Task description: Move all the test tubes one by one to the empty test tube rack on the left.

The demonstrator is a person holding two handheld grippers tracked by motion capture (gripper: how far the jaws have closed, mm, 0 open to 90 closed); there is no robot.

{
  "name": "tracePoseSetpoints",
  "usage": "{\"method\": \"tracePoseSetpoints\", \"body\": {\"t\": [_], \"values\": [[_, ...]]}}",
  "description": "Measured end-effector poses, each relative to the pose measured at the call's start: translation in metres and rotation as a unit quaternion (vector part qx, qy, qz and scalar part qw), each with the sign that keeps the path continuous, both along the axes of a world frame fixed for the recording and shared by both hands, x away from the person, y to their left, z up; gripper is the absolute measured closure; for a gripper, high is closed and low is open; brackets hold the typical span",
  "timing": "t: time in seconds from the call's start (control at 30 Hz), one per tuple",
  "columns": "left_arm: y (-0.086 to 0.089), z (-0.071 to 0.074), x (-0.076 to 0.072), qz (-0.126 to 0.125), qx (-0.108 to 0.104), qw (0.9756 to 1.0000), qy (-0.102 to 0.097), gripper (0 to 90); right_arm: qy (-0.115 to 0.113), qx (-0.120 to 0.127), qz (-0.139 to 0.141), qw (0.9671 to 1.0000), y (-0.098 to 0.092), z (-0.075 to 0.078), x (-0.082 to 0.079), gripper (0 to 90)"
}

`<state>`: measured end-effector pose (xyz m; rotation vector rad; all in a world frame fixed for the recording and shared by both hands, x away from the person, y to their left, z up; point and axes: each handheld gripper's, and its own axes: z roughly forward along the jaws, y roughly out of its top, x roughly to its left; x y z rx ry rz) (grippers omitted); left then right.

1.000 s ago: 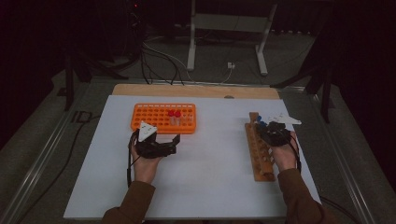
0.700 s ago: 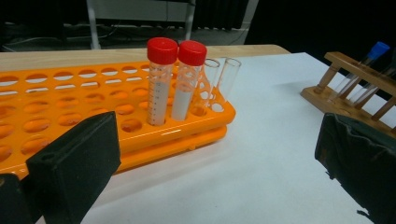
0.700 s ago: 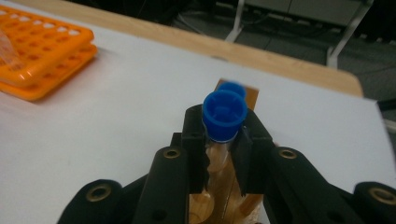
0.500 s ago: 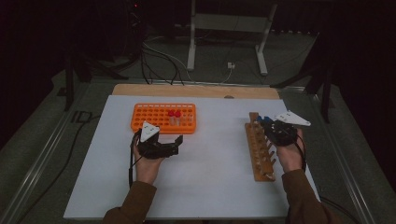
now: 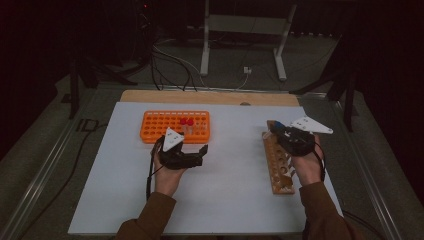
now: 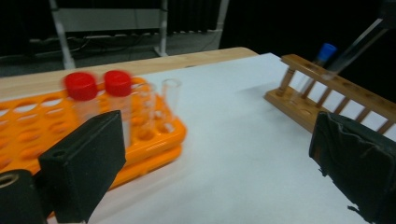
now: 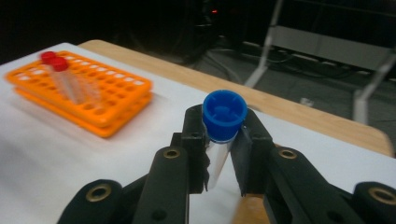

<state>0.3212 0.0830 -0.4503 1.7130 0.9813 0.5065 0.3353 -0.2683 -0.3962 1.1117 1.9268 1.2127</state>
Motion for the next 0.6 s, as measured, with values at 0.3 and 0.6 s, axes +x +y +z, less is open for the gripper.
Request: {"method": "tracePoseSetpoints", "body": {"t": [0.3, 0.6], "values": [[-0.034, 0.003, -0.002, -0.042, 0.034, 0.9983, -0.02, 13.0, 0.027, -0.001, 0.059, 0.9979, 0.035, -0.013, -0.008, 76.4], [-0.059, -0.002, -0.001, -0.068, 0.054, 0.9961, -0.02, 19.8, 0.04, 0.001, 0.1, 0.9942, 0.064, -0.019, -0.012, 76.3]]}}
